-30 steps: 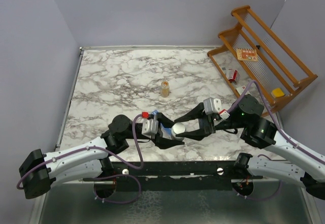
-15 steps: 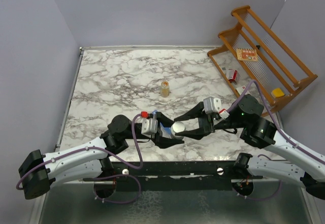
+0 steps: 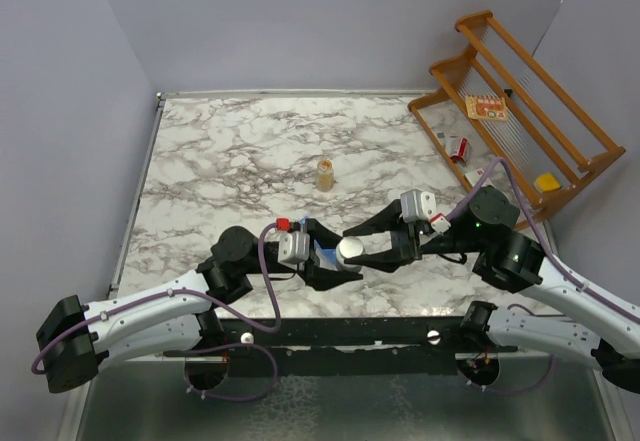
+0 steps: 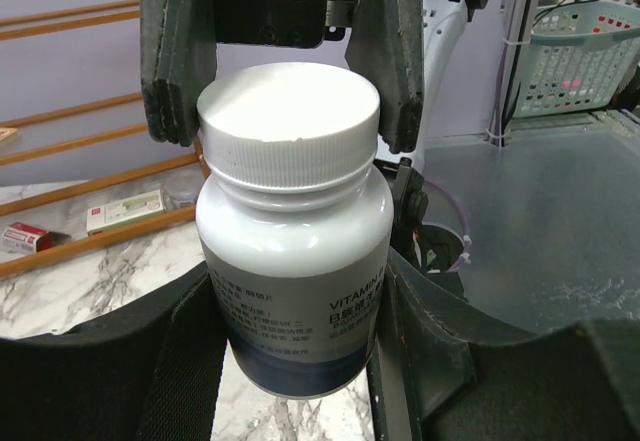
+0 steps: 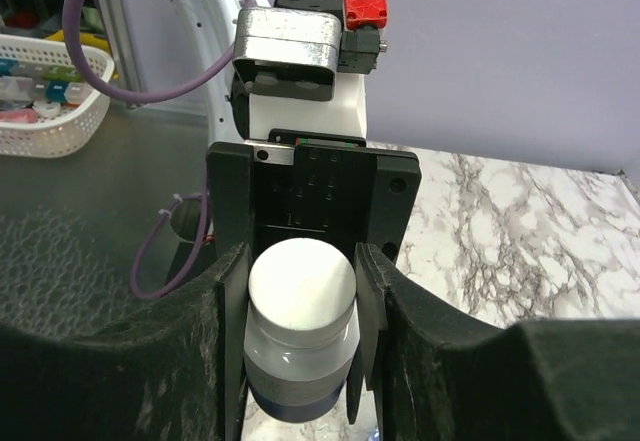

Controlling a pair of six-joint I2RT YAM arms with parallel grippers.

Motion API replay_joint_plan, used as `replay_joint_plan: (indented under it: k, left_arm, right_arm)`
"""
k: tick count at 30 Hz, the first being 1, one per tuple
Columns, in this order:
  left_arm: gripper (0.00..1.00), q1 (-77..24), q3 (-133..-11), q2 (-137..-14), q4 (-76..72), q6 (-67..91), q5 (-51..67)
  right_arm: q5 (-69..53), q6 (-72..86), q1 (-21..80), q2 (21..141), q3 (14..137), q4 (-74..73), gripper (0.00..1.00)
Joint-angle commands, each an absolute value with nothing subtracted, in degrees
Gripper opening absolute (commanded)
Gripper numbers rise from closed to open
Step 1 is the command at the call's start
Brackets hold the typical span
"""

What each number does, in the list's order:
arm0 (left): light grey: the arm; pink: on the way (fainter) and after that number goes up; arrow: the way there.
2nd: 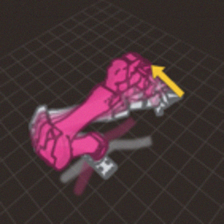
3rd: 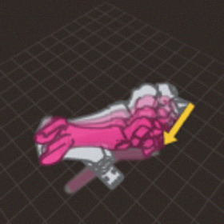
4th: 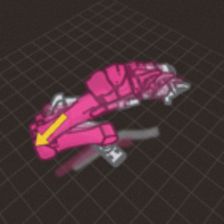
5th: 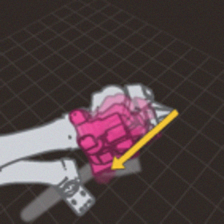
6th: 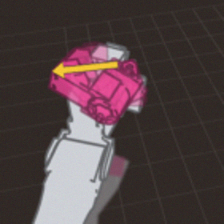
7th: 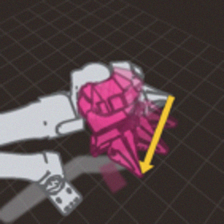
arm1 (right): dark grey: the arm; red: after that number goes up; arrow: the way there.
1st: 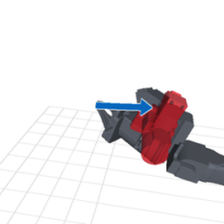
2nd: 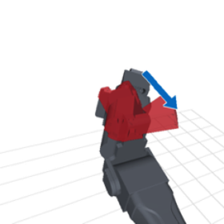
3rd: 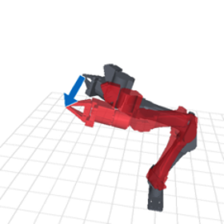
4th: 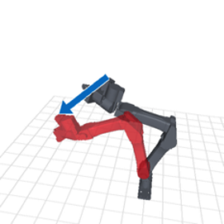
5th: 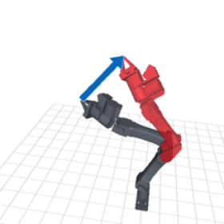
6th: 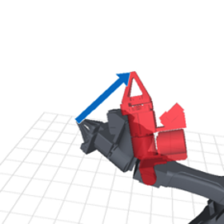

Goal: Sort the pills into containers
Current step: Screw the lid of the pill bottle onto the pill bottle.

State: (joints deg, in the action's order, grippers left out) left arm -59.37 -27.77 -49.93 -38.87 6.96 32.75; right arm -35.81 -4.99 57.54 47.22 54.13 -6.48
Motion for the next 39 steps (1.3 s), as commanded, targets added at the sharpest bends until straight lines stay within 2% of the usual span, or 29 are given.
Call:
replay_joint_plan:
  k: [1, 4, 14, 21, 34, 39]
  left_arm:
    - [0.0, -59.4, -30.6, -48.9, -41.0, 6.7, 29.8]
    - [0.0, -59.4, -30.6, -49.0, -41.0, 6.7, 28.9]
    - [0.0, -59.4, -29.8, -47.5, -40.6, 6.3, 23.1]
    - [0.0, -59.4, -29.1, -46.1, -40.3, 5.9, 20.0]
    - [0.0, -59.4, -28.2, -44.1, -40.3, 3.4, 12.7]
    - [0.0, -59.4, -28.4, -45.1, -41.1, 1.9, 10.1]
  right_arm:
    - [-34.8, -5.5, 57.6, 47.7, 54.0, -8.3, 0.39]
    - [-34.9, -5.8, 57.7, 48.0, 54.3, -8.4, 0.32]
    - [-31.4, -7.7, 57.7, 48.3, 54.4, -10.6, 0.21]
    - [-29.1, -8.0, 57.6, 48.3, 53.5, -10.5, 0.17]
    - [-23.8, -6.4, 57.6, 51.6, 51.6, -7.6, 0.02]
    - [-21.5, -5.1, 57.6, 53.8, 50.5, -4.8, 0.01]
